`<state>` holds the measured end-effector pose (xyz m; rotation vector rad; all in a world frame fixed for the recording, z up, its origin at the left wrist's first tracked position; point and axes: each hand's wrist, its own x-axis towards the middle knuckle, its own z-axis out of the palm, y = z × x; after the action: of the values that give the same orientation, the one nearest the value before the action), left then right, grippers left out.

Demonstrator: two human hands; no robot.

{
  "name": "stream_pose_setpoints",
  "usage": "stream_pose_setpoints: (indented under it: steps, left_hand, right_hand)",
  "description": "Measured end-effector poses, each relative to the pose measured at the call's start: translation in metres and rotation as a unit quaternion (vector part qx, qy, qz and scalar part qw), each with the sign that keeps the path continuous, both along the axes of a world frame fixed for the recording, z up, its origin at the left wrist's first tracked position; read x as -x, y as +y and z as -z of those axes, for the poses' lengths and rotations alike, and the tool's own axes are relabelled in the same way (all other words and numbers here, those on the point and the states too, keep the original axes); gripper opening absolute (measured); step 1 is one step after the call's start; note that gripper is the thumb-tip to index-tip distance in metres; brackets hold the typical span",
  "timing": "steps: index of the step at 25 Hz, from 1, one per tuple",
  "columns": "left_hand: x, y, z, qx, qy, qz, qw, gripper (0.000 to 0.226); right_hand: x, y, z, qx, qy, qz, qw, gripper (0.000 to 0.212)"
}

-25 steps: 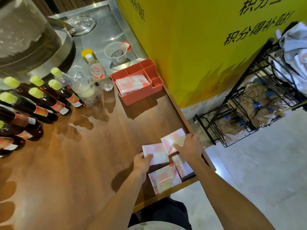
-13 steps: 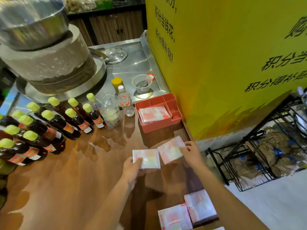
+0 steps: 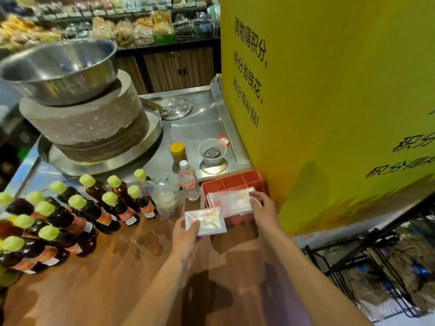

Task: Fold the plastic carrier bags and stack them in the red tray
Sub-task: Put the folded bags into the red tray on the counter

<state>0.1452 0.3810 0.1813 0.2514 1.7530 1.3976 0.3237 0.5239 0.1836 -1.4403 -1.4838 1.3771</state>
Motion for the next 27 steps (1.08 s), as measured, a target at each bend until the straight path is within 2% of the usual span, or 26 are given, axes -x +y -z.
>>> stream_pose_setpoints:
  steps: [6, 9, 13, 16, 19, 22, 25, 27]
  left_hand:
    - [0.030, 0.011, 0.014, -0.001, -0.003, -0.004, 1.000, 0.035]
    - [0.043, 0.011, 0.016, -0.001, -0.001, -0.016, 1.000, 0.034]
    - [0.052, 0.003, 0.027, 0.000, -0.015, -0.032, 0.999, 0.032]
    - [0.052, -0.001, 0.033, 0.005, -0.028, -0.039, 0.999, 0.032]
    - [0.051, -0.001, 0.035, 0.000, -0.040, -0.038, 0.998, 0.032]
    - [0.050, 0.004, 0.032, -0.002, -0.047, -0.040, 0.998, 0.030]
    - [0.049, 0.009, 0.027, -0.010, -0.051, -0.028, 0.998, 0.030]
    - [0.051, 0.011, 0.026, -0.018, -0.056, -0.022, 0.998, 0.030]
  right_hand:
    - [0.038, 0.032, 0.018, 0.027, -0.042, 0.003, 0.999, 0.028]
    - [0.050, 0.040, 0.031, 0.017, -0.117, -0.050, 0.992, 0.038]
    - [0.052, 0.037, 0.047, -0.034, -0.207, -0.099, 0.973, 0.040]
    - [0.050, 0.035, 0.058, -0.082, -0.327, -0.111, 0.935, 0.041]
    - [0.046, 0.035, 0.060, -0.171, -0.456, -0.137, 0.863, 0.045]
    - [0.048, 0.029, 0.055, -0.249, -0.449, -0.233, 0.826, 0.046]
    - [0.050, 0.019, 0.060, -0.176, -0.426, -0.335, 0.822, 0.058]
    - [0.050, 0.023, 0.067, -0.148, -0.443, -0.370, 0.803, 0.071]
